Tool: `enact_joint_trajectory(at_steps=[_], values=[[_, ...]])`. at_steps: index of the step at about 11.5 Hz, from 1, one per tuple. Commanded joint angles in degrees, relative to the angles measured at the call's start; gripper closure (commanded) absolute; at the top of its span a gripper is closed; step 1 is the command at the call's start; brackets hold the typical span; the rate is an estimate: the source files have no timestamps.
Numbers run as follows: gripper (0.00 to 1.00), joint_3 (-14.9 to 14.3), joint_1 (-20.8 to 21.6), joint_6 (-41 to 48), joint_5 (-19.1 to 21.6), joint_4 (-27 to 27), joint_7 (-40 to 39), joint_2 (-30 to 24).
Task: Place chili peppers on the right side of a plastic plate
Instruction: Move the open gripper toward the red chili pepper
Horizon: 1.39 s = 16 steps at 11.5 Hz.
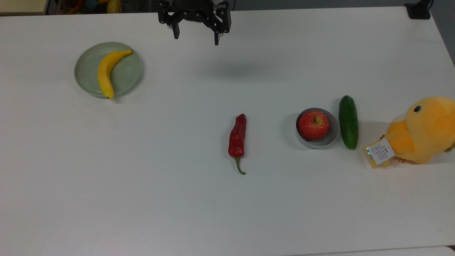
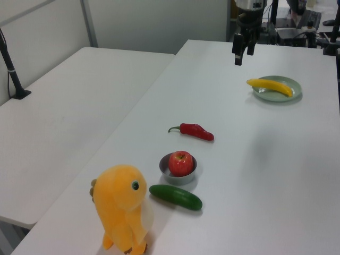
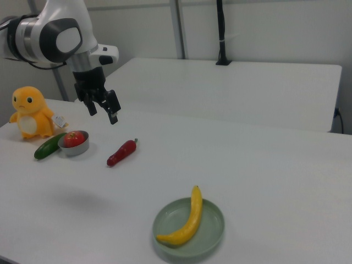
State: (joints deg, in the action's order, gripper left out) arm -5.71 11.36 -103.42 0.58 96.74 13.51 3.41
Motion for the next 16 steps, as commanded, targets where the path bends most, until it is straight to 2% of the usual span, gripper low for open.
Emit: enact_joint_trajectory(at_steps=[1,6,9,13,16], values=[[0.0,-0.4,0.3,-1.6,-1.4,2.0,-3.9,-1.7],[0.0,-0.4,0.0,-2.0,-1.4,2.2,-4.1,-1.3],[0.0,-0.4,0.2,-8.5,-1.4,4.1,-3.5,-0.7],[0.0,0.2,0.6,-16.3,-1.1,3.9,-3.3,5.2],[0.0,1.8,0.8,-24.6,-0.8,3.8,2.2,10.3]])
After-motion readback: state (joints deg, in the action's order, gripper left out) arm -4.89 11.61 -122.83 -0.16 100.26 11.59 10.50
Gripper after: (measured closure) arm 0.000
